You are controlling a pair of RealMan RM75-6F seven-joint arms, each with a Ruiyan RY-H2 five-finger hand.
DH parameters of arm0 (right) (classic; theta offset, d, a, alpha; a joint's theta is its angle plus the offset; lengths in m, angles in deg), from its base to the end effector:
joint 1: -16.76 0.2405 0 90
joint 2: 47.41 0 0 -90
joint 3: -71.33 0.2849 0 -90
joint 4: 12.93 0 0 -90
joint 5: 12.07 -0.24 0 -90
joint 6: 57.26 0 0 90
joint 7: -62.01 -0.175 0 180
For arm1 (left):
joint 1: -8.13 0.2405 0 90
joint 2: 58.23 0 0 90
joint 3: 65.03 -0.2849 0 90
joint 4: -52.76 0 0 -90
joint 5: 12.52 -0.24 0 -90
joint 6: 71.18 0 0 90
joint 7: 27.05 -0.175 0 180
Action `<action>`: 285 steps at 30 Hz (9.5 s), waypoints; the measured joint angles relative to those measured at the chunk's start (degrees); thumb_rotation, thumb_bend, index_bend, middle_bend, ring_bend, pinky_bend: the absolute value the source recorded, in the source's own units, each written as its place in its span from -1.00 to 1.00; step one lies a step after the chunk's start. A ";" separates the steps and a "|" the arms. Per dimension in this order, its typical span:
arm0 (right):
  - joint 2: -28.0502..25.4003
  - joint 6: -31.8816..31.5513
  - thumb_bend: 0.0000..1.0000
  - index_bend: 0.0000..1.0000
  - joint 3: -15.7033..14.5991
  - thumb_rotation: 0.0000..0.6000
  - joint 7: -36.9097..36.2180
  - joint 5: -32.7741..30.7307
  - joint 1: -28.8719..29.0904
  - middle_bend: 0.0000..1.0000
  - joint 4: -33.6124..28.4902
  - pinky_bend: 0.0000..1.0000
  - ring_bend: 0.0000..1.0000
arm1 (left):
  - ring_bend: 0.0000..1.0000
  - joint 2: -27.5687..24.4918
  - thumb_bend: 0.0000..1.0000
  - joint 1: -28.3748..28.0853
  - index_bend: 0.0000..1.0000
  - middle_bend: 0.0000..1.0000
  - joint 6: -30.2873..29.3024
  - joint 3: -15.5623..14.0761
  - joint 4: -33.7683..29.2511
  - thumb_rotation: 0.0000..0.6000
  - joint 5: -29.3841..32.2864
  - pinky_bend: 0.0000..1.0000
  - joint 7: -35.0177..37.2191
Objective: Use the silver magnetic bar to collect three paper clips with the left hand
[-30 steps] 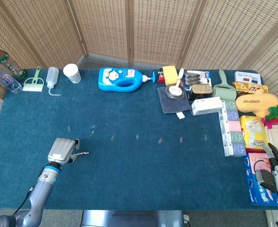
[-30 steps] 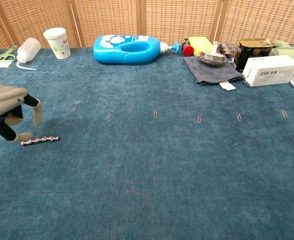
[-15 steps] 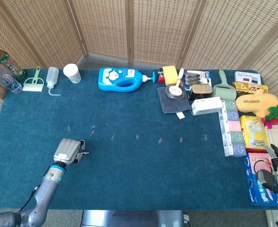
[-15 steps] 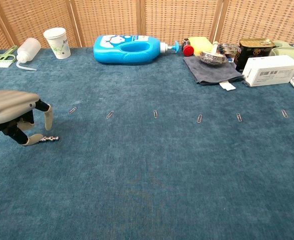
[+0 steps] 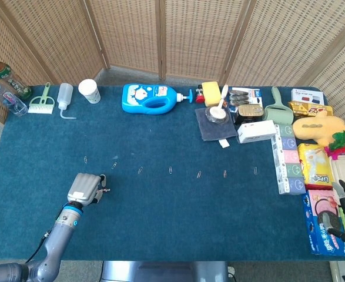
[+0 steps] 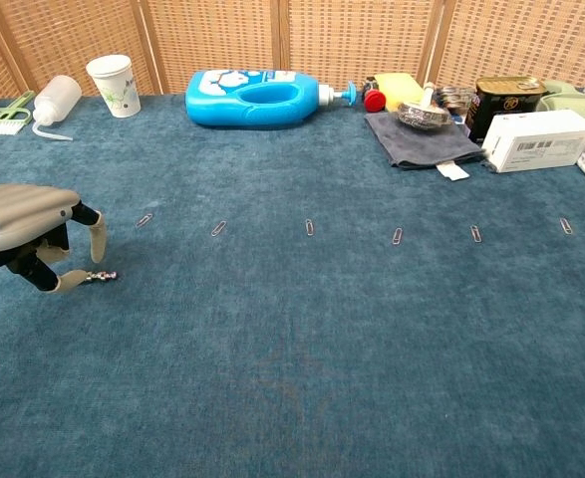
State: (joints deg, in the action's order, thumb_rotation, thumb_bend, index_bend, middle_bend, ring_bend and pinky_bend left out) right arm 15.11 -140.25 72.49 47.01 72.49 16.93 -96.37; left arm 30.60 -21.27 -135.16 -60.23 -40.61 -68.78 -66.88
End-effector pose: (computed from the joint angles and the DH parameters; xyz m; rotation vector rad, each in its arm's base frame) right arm -0.4105 -0.1793 0.1678 1.2889 -1.0615 0.8524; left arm -0.2362 0.3135 -0.0615 -1.7780 -0.9687 -0.5954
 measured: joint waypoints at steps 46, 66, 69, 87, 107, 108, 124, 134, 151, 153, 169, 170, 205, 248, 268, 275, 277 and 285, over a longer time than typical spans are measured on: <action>1.04 1.00 0.01 -1.00 0.26 0.76 -2.97 -0.90 -0.66 -1.00 3.25 -1.00 -1.00 | 1.00 2.88 -0.28 -2.38 -0.05 1.00 -1.34 -0.78 1.79 1.00 5.64 1.00 -2.63; 0.95 0.84 0.01 -1.00 0.37 0.76 -3.33 -1.15 -1.16 -1.00 3.31 -1.00 -1.00 | 1.00 2.55 -0.23 -2.93 0.14 1.00 -2.29 -1.09 0.95 1.00 6.54 1.00 -3.04; 0.95 0.57 0.01 -1.00 0.41 0.76 -3.37 -1.13 -1.32 -1.00 3.24 -1.00 -1.00 | 1.00 2.27 -0.23 -2.88 0.16 1.00 -2.46 -1.06 0.48 1.00 6.15 1.00 -2.47; 0.65 -0.29 0.01 -1.00 0.27 0.77 -2.82 -0.26 -1.66 -1.00 2.29 -1.00 -1.00 | 1.00 -7.34 -0.22 -1.80 0.19 1.00 -4.84 2.41 -5.31 1.00 0.45 1.00 6.05; 0.32 -0.16 0.01 -1.00 0.25 0.76 -0.14 -0.93 -1.99 -1.00 0.14 -1.00 -1.00 | 1.00 -2.27 -0.22 -6.42 0.19 1.00 6.11 5.82 13.84 1.00 3.13 1.00 15.29; 0.29 -0.04 0.01 -1.00 0.24 0.76 0.01 -1.03 -1.98 -1.00 0.05 -1.00 -1.00 | 1.00 -1.82 -0.22 -6.67 0.19 1.00 6.58 5.92 14.68 1.00 3.24 1.00 15.58; -0.04 -0.10 0.01 -1.00 0.36 0.77 0.05 -1.61 -2.38 -1.00 -0.40 -1.00 -1.00 | 1.00 4.66 -0.22 -10.10 0.19 1.00 11.95 6.74 25.85 1.00 4.79 1.00 17.64; -0.28 -0.34 0.01 -1.00 0.48 0.77 0.74 -2.08 -2.75 -1.00 -1.23 -1.00 -1.00 | 1.00 5.99 -0.22 -10.76 0.19 1.00 13.01 6.63 28.32 1.00 4.52 1.00 18.04; -0.48 -1.33 0.01 -1.00 0.59 0.76 1.50 -2.03 -3.37 -1.00 -2.48 -1.00 -1.00 | 1.00 3.11 -0.22 -11.99 0.19 1.00 11.86 7.61 19.53 1.00 0.16 1.00 20.76; -0.43 -1.51 0.01 -1.00 0.59 0.76 1.35 -1.95 -3.45 -1.00 -2.42 -1.00 -1.00 | 1.00 3.62 -0.22 -12.41 0.19 1.00 11.99 7.70 19.56 1.00 0.16 1.00 20.67; -0.86 -2.38 0.01 -1.00 0.35 0.77 -0.37 -2.18 -4.76 -1.00 -1.72 -1.00 -1.00 | 1.00 6.99 -0.22 -14.76 0.19 1.00 13.08 7.13 21.80 1.00 0.86 1.00 18.86; -0.92 -2.47 0.01 -1.00 0.35 0.76 -0.52 -2.17 -4.84 -1.00 -1.74 -1.00 -1.00 | 1.00 7.10 -0.22 -14.80 0.19 1.00 13.10 7.07 21.92 1.00 0.87 1.00 18.79; -1.13 -2.68 0.01 -1.00 0.42 0.77 -1.70 -1.64 -5.39 -1.00 -1.77 -1.00 -1.00 | 1.00 8.47 -0.22 -15.85 0.19 1.00 12.98 6.85 22.67 1.00 -0.67 1.00 20.03; -0.99 -2.95 0.01 -1.00 -0.04 0.76 -3.95 -0.93 -6.11 -1.00 -1.32 -1.00 -1.00 | 1.00 13.88 -0.22 -22.27 0.19 1.00 13.83 9.86 24.26 1.00 -1.84 1.00 19.69; -1.31 -1.19 0.01 -1.00 0.56 0.77 -1.22 -1.37 -4.55 -1.00 -3.73 -1.00 -1.00 | 1.00 9.66 -0.22 -22.32 0.19 1.00 13.92 12.45 31.72 1.00 2.42 1.00 18.93; -1.27 -0.94 0.01 -1.00 0.66 0.76 -0.53 -2.02 -4.50 -1.00 -4.17 -1.00 -1.00 | 0.81 10.71 -0.25 -23.29 -0.19 0.76 16.63 12.28 34.95 1.00 2.33 1.00 20.41; -1.26 -0.82 0.01 -1.00 0.72 0.76 -0.44 -2.09 -4.39 -1.00 -4.23 -1.00 -1.00 | 0.50 10.42 -0.25 -23.38 -0.36 0.43 17.69 11.97 34.94 1.00 2.25 0.99 20.80; -1.34 0.03 0.01 -1.00 0.98 0.77 -0.45 -2.03 -3.55 -1.00 -4.07 -1.00 -1.00 | -0.24 6.70 -0.25 -21.80 -0.64 -0.26 17.73 10.60 28.88 0.94 0.95 0.30 21.90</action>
State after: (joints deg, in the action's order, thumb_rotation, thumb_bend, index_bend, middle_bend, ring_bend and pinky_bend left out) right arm 13.76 -140.22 73.47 46.57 70.46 13.38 -100.45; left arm 37.31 -43.08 -117.43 -49.63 -11.73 -67.82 -44.98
